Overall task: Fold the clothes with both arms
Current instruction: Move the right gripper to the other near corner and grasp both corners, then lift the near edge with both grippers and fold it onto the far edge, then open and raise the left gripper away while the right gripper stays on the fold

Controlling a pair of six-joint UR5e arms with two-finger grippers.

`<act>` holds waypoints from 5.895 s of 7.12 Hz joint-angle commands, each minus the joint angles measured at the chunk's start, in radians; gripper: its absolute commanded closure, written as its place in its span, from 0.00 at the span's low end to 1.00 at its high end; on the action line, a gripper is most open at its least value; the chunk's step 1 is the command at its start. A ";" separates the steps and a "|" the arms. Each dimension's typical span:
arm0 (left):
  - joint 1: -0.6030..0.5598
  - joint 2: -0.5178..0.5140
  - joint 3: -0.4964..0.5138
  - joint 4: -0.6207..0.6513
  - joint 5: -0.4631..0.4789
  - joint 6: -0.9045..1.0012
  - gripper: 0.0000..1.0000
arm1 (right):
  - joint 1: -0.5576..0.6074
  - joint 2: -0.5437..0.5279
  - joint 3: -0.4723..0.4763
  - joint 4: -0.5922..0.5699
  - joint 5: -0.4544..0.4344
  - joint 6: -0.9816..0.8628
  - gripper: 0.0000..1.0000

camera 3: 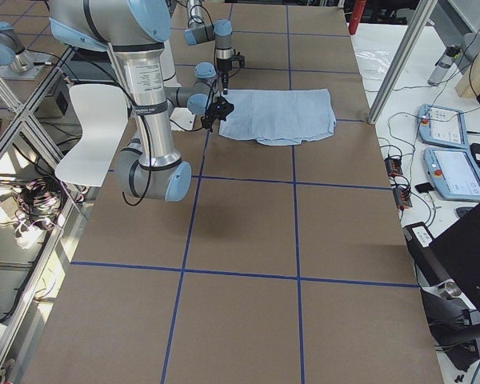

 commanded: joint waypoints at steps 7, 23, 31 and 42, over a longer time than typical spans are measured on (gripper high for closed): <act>0.000 -0.006 -0.015 0.000 0.000 -0.001 1.00 | -0.010 0.138 -0.125 -0.074 -0.089 0.125 0.17; -0.008 0.009 -0.110 0.012 -0.041 0.013 1.00 | 0.019 0.121 0.017 -0.112 -0.083 0.155 1.00; -0.270 -0.167 -0.158 0.322 -0.124 0.173 1.00 | 0.174 0.331 0.049 -0.352 -0.104 -0.083 1.00; -0.494 -0.413 0.632 -0.089 -0.040 0.529 0.01 | 0.403 0.618 -0.768 0.112 -0.060 -0.558 0.00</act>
